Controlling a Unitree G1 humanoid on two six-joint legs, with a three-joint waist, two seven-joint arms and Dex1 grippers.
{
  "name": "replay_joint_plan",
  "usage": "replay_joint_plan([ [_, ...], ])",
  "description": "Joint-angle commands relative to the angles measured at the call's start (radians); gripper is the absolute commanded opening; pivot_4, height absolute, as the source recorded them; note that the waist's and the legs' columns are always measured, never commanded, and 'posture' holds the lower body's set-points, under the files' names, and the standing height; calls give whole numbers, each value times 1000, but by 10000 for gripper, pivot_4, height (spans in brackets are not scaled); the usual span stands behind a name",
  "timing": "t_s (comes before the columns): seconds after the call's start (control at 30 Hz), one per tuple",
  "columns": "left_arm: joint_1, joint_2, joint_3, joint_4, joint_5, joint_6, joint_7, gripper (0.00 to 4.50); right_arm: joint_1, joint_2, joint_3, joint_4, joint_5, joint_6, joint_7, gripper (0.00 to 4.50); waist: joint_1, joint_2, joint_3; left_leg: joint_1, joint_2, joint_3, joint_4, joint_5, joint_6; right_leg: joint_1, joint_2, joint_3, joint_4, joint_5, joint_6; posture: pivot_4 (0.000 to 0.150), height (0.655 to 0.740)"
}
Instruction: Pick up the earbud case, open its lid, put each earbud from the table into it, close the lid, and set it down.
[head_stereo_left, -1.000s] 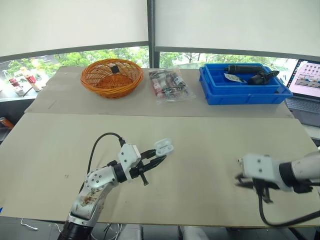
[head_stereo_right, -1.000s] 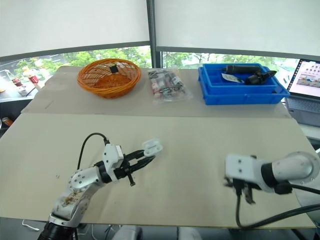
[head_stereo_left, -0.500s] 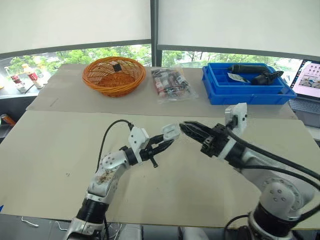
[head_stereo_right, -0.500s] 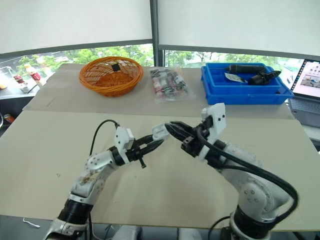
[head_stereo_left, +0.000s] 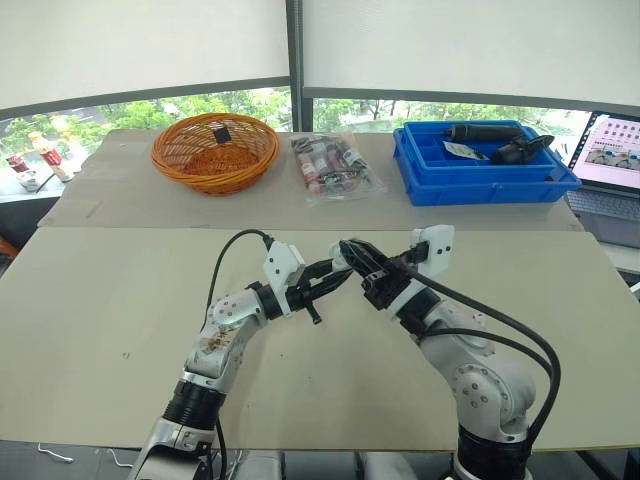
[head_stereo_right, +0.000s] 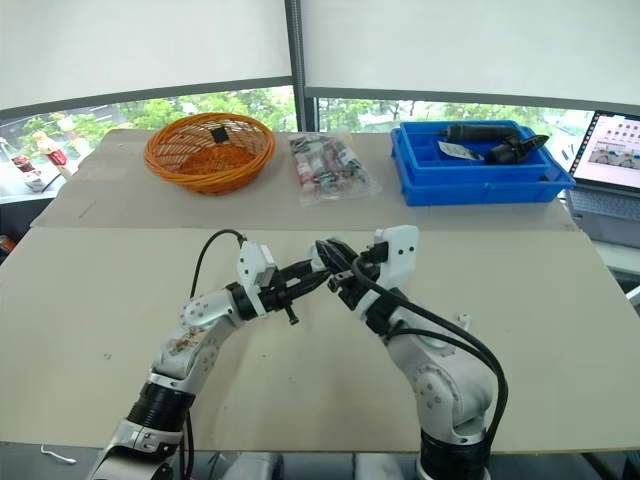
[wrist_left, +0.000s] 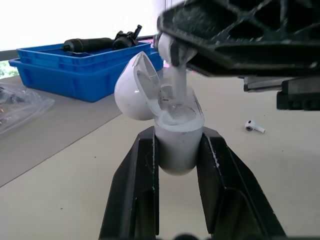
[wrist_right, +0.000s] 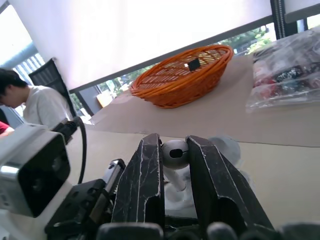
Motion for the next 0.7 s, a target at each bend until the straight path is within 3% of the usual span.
replay_joint_plan([
  [0.03,-15,-5,11,-22,-16,-9,-6,5366,5,-8,19,-7,-8,-62,2,3397,0,0,0,0,0,0,0,0,0,0,0,0,0,0,0,1500,7114],
  [0.63,-17,-8,12,-19,-13,-9,-12,5366,49,-70,126,34,-80,-155,2,3397,0,0,0,0,0,0,0,0,0,0,0,0,0,0,0,1500,7114],
  [0.7,-14,-7,10,-22,-12,-9,-12,5366,54,-71,124,27,-85,-166,-8,13681,0,0,0,0,0,0,0,0,0,0,0,0,0,0,0,1500,7114],
])
